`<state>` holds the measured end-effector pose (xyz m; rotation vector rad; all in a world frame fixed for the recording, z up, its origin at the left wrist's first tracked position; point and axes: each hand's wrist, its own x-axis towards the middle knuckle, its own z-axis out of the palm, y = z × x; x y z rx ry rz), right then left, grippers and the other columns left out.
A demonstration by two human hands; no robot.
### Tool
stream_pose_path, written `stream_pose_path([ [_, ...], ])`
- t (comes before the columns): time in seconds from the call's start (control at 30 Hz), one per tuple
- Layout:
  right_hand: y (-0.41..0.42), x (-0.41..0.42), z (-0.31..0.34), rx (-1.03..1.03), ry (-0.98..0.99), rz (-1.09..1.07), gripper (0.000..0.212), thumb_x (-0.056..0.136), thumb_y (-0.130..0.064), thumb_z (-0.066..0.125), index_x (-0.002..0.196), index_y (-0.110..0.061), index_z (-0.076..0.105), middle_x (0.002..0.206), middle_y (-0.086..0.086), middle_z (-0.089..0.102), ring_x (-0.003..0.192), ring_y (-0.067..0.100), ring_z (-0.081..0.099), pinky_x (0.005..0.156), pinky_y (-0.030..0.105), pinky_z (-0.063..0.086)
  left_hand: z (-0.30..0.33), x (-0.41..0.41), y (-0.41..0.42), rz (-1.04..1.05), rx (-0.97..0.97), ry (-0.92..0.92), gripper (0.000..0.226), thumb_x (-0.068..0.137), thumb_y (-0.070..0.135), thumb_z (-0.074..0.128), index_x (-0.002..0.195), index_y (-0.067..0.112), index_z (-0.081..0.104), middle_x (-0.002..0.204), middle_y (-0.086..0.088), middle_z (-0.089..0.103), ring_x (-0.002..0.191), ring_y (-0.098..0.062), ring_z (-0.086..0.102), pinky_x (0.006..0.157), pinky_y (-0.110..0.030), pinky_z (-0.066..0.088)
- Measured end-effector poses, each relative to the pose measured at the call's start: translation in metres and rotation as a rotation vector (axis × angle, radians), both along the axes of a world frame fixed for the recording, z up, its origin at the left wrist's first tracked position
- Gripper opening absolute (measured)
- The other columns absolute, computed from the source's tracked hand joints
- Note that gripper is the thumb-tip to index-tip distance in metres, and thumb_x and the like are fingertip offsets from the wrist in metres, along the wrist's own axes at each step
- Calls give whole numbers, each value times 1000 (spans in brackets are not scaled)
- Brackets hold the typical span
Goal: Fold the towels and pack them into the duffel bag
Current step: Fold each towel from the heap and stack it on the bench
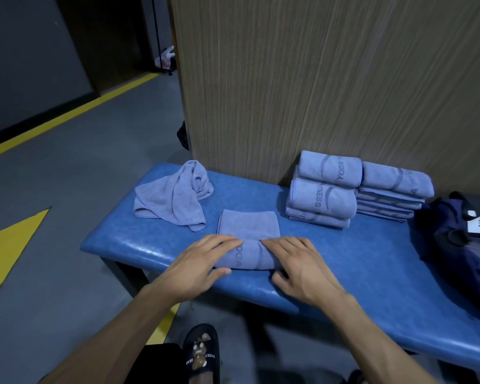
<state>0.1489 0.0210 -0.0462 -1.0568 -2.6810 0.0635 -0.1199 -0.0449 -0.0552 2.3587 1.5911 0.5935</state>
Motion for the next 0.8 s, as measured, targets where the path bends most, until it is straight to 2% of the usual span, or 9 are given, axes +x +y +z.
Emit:
stream_pose_path([
  [0.1, -3, 3, 5, -48, 34, -14, 56, 73, -36, 52, 128, -25, 57, 115, -6, 68, 108, 18, 57, 96, 34, 40, 3, 2, -4, 31, -87, -140, 51, 100, 40, 59, 148, 40, 40, 145, 28, 42, 135, 4, 38, 110, -22, 35],
  [0.23, -9, 11, 13, -368, 261, -114, 39, 77, -38, 54, 115, -33, 59, 99, -9, 67, 94, 14, 57, 86, 33, 45, 8, 1, -10, 111, -222, -371, 47, 96, 49, 60, 141, 44, 46, 134, 27, 55, 125, 7, 50, 104, -21, 41],
  [0.3, -11, 12, 15, -492, 348, -159, 34, 74, -39, 57, 108, -34, 62, 96, -15, 68, 92, 11, 59, 85, 31, 48, 8, 4, -10, 158, -228, -401, 41, 96, 48, 61, 135, 42, 50, 123, 27, 61, 109, 7, 58, 97, -26, 46],
  [0.4, -10, 11, 16, -632, 448, -251, 28, 71, -44, 52, 94, -32, 63, 87, -13, 69, 85, 11, 62, 80, 30, 50, 6, 9, -8, 261, -239, -475, 34, 94, 60, 55, 123, 43, 55, 106, 8, 69, 92, -15, 66, 89, -42, 53],
  [0.5, -8, 7, 18, -688, 485, -355, 34, 76, -48, 51, 86, -17, 59, 81, -2, 65, 80, 19, 57, 79, 38, 47, 2, 15, -7, 335, -229, -528, 32, 96, 64, 48, 112, 39, 60, 99, 12, 70, 94, -11, 67, 88, -40, 54],
  [0.6, -5, 2, 15, -696, 475, -417, 31, 95, -42, 54, 88, -13, 60, 86, 1, 67, 85, 21, 59, 84, 44, 47, 1, 24, -1, 459, -204, -519, 38, 101, 57, 43, 90, 24, 59, 72, 16, 58, 72, -7, 56, 76, -37, 48],
  [0.67, -2, -4, 14, -686, 461, -466, 37, 100, -45, 50, 89, -13, 62, 87, 1, 68, 86, 21, 60, 84, 43, 48, 3, 32, 4, 568, -197, -478, 44, 102, 55, 39, 77, 20, 48, 63, 11, 48, 67, -12, 49, 71, -41, 44],
  [0.73, 0, -11, 15, -658, 453, -511, 43, 102, -48, 46, 79, -12, 57, 77, 0, 62, 81, 23, 56, 76, 41, 45, 6, 39, 10, 648, -205, -436, 47, 103, 54, 35, 71, 19, 40, 63, 6, 48, 71, -21, 51, 67, -41, 38],
  [0.8, 3, -17, 16, -632, 444, -571, 47, 103, -48, 45, 69, -15, 48, 71, 0, 55, 78, 25, 52, 69, 37, 38, 8, 46, 14, 698, -217, -394, 47, 105, 52, 30, 72, 19, 37, 69, 1, 52, 80, -31, 55, 73, -42, 40],
])
